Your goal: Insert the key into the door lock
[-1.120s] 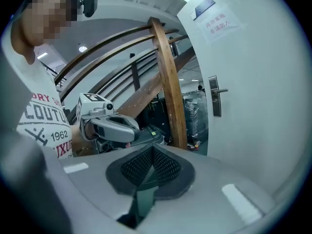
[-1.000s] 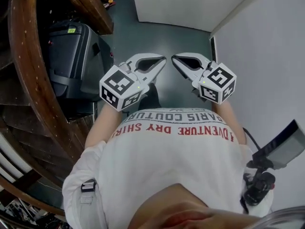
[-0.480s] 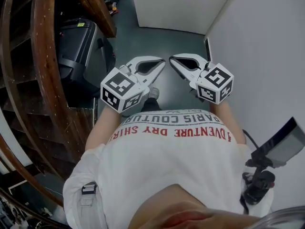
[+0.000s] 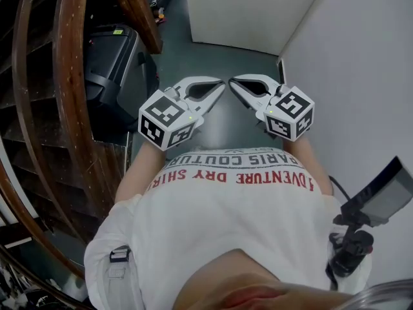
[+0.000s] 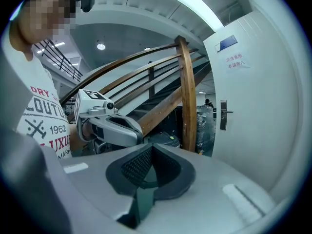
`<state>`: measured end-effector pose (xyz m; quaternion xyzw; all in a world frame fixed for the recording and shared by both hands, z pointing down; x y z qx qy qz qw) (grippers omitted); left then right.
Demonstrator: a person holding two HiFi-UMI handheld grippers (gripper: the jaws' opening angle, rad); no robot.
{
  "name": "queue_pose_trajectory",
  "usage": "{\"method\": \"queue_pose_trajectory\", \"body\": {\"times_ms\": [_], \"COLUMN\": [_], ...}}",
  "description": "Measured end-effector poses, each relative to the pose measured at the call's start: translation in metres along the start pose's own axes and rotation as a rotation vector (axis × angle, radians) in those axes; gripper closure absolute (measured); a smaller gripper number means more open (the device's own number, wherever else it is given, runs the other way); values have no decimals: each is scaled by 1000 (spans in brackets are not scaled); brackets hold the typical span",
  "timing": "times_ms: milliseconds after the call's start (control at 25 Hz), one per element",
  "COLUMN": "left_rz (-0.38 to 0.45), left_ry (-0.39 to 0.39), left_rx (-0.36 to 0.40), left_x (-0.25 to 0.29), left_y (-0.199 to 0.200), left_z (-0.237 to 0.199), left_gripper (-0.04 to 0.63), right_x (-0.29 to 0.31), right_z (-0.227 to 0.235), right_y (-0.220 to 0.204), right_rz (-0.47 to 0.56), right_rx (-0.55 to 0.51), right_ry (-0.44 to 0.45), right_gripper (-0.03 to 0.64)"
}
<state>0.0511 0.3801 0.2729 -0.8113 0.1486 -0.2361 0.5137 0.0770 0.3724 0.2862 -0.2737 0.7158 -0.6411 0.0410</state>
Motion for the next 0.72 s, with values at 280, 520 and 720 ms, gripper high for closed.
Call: {"method": "queue_pose_trajectory", "body": {"times_ms": [280, 520, 720], "left_rz": [14, 8, 8], "left_ry": [3, 16, 18], "left_rx": [5, 13, 18], "left_x": [-11, 2, 7], "left_y": [4, 8, 1], "left_z": [8, 8, 8], "left_gripper": [593, 592, 594], "right_x": [-5, -10, -12], "right_z": [-7, 6, 6], "right_y": [11, 10, 0], "right_rz": [14, 25, 35], "right_rx": [-21, -22, -19], "right_ry": [-8, -1, -5], "right_gripper": [615, 615, 616]}}
Point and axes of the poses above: the fingertips, and each gripper's own axes: x forward along the fingers, z to its right, y out of its top, the point moved 1 cm from there along -x, backward along the fingers, and after that the axes turned 15 degrees about -x, right-handed, at the moved point
